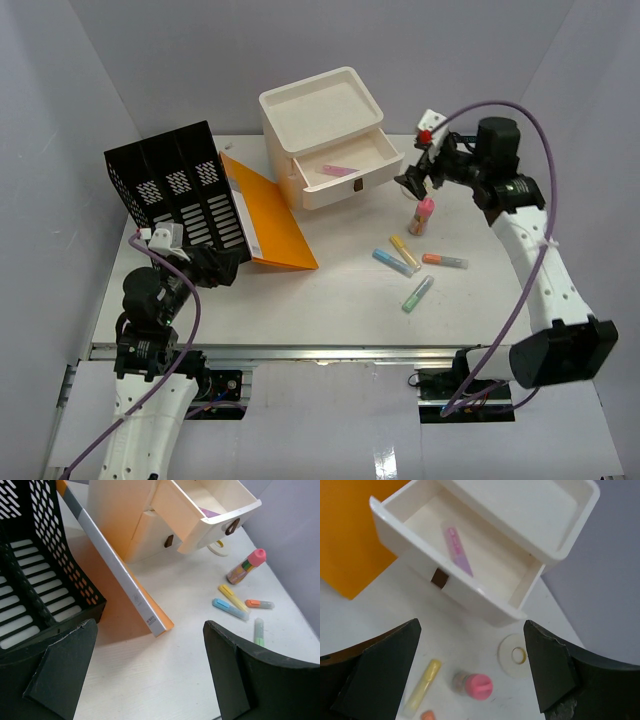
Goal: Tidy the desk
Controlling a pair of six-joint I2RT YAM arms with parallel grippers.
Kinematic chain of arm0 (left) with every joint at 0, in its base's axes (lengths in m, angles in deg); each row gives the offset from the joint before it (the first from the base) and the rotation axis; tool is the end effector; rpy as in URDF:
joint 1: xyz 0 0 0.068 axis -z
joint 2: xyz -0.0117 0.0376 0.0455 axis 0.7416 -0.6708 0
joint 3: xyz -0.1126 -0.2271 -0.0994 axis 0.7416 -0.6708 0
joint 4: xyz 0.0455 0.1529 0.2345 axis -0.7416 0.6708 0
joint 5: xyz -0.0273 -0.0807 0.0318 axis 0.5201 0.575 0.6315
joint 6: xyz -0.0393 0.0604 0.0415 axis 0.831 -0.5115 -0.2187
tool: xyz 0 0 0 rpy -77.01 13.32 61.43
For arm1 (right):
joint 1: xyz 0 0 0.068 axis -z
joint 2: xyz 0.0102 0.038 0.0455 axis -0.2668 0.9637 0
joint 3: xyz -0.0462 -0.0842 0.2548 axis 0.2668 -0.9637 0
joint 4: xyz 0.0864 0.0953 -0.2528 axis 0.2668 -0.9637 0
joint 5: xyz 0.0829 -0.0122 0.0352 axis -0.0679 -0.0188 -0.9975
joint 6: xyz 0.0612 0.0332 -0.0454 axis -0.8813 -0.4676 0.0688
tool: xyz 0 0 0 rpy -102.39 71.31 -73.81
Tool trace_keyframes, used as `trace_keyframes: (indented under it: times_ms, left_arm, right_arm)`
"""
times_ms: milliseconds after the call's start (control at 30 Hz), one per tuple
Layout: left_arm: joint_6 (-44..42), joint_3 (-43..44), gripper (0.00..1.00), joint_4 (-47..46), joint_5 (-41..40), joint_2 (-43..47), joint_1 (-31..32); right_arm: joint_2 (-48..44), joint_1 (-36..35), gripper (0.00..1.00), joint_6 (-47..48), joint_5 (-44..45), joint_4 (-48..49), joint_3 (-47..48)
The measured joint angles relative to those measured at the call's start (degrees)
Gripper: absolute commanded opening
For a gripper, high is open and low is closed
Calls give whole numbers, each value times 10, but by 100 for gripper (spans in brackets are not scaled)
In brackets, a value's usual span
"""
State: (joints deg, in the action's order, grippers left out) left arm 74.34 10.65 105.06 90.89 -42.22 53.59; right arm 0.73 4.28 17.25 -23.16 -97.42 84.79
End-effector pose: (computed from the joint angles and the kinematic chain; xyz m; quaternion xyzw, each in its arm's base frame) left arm 0.1572 -0.0375 0.3097 0.0036 0.7497 -0.2571 0.6098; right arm 0.3310 0.1086 0.4113 -0.4752 0.6290 0.1174 0.6039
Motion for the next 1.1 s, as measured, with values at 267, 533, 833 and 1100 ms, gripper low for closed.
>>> trace_keyframes:
  times_ms: [267,533,833,1100]
  left_arm:
    - [98,74,82,-14,75,-117,5]
    - [184,126,78,-25,89,-186,62]
    - [205,189,83,-18,-94,-398,400]
    - [132,376,85,-27,-185,-724,581]
  right_arm:
    - [-100,86,90,-17,-75,-46,-268]
    - [-43,95,90,-61,-60,-59,-304]
    - [-77,189,90,-114,-65,-26,-349]
    - [-104,302,90,-146,-99,3,-379]
